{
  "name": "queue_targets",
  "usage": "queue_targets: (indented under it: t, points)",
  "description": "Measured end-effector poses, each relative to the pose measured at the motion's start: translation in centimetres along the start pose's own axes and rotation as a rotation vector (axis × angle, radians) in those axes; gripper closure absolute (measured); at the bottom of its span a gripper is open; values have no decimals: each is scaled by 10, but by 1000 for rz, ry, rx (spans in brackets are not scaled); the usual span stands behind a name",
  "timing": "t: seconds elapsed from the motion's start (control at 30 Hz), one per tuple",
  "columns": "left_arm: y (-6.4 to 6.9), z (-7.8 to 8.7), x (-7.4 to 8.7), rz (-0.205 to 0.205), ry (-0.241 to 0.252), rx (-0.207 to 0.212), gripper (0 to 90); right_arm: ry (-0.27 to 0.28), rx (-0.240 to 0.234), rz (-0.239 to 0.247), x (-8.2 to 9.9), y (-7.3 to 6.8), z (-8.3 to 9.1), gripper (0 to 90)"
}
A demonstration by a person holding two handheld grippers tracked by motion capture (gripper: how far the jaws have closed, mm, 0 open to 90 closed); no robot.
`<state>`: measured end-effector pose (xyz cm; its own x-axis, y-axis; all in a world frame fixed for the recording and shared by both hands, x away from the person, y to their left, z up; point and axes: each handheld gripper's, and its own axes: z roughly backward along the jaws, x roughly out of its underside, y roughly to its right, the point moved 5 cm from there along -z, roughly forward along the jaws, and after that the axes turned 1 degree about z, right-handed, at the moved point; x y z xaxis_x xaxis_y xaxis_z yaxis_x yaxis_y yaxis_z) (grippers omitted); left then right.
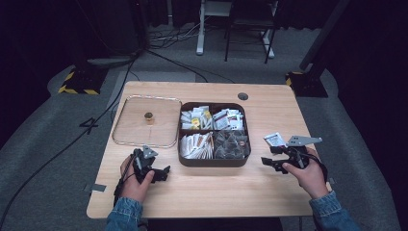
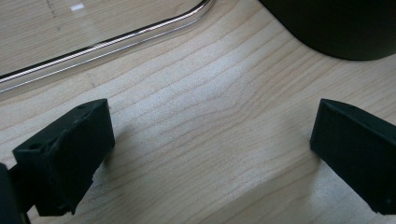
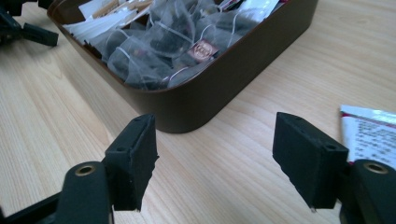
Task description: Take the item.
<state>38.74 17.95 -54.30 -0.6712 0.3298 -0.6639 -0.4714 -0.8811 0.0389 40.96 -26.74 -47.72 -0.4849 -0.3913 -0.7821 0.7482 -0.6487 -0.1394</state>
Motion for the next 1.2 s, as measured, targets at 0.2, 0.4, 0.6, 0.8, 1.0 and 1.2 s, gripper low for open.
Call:
queue_targets:
  t: [0.2,0.4,0.6,0.8,1.0,1.2]
  points:
    - [0,0,0,-1,-1,0,1,-18,-9,25,12,-7,-12,292]
    - [0,0,0,-2,-1,1,1,-38,1,49,23,-9,-22,265]
    - [0,0,0,-3,0,0,1,-67,16,86,34,-12,-37,226]
    - [0,0,0,0,0,2,1,-79,25,112,40,-13,-46,198]
    - [0,0,-1,0,-1,2,1,-90,51,163,41,-16,-52,150]
    - [0,-1,-1,-3,0,3,1,-97,59,158,40,-17,-54,121]
